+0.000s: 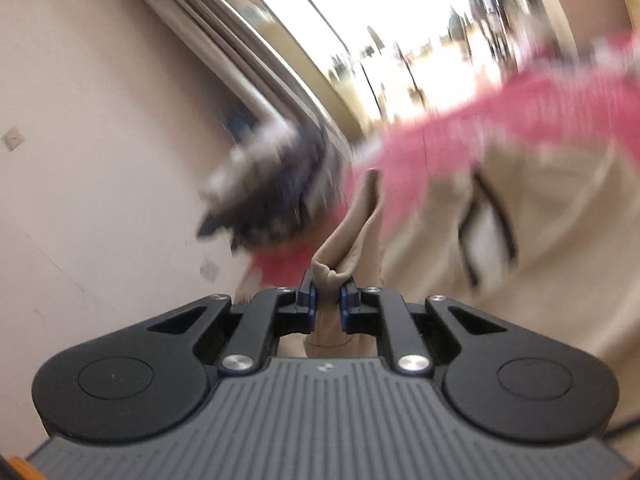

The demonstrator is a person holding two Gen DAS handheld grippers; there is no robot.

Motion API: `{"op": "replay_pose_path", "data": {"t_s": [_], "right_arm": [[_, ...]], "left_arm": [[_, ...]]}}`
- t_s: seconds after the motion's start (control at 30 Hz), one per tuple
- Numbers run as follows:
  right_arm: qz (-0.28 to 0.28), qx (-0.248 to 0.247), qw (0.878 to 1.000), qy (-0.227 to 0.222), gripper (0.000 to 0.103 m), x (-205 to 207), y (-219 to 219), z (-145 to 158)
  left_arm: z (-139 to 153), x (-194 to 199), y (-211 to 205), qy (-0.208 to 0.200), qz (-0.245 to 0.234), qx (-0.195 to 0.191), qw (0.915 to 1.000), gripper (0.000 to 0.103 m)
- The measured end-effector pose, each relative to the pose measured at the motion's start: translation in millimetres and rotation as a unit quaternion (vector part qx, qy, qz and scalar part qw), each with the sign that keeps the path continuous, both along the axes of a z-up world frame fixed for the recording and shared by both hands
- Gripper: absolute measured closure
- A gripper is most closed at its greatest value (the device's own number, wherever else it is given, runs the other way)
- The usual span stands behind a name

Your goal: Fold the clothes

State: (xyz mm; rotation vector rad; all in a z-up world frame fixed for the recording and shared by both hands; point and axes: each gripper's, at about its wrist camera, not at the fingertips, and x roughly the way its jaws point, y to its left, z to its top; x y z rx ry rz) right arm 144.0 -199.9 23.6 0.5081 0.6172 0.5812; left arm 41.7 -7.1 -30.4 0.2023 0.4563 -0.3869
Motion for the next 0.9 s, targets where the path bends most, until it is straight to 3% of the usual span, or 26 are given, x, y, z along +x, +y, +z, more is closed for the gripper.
{"op": "replay_pose_path", "data": {"t_s": [0.1,0.17,0.23,0.37,0.43,0.53,0.6,0.7,0.77,0.87,0.9], "right_arm": [[-0.037,-0.023,0.997,-0.064,0.094,-7.6,-27.9,24.1],[-0.081,-0.037,0.993,-0.073,0.094,-12.4,-60.1,20.1],[-0.117,-0.04,0.991,-0.051,0.094,-10.8,-88.9,0.5],[-0.158,-0.034,0.985,0.057,0.094,17.9,-132.7,-78.9],[-0.168,-0.035,0.981,0.089,0.094,31.8,-144.4,-104.4],[-0.157,-0.007,0.985,0.068,0.094,41.4,-146.7,-91.4],[-0.147,0.0,0.989,0.032,0.094,39.8,-145.7,-61.7],[-0.139,0.018,0.99,-0.005,0.094,28.4,-154.9,-29.9],[-0.143,0.018,0.99,-0.003,0.094,21.7,-161.7,-32.1],[-0.157,0.034,0.984,0.076,0.091,20.0,-179.0,-78.8],[-0.175,0.025,0.977,0.119,0.09,20.7,-184.9,-99.4]], "left_arm": [[10.2,1.6,5.2,0.01,0.0,-0.026,0.9996,0.039],[5.8,3.2,14.2,0.039,0.006,-0.021,0.999,0.039],[-1.3,5.5,25.6,0.063,0.018,-0.007,0.9978,0.039],[-23.0,19.4,48.5,0.08,0.048,0.064,0.9935,0.039],[-33.7,30.2,57.6,0.087,0.055,0.106,0.9891,0.039],[-46.3,42.8,64.8,0.083,0.047,0.156,0.9832,0.039],[-52.7,47.2,66.3,0.078,0.039,0.182,0.9794,0.04],[-62.3,49.8,61.2,0.074,0.027,0.209,0.9748,0.056],[-68.9,50.0,57.2,0.071,0.016,0.222,0.9723,0.072],[-81.3,48.0,50.4,0.06,-0.001,0.242,0.9683,0.085],[-85.5,46.9,48.1,0.055,-0.007,0.25,0.9666,0.087]]}}
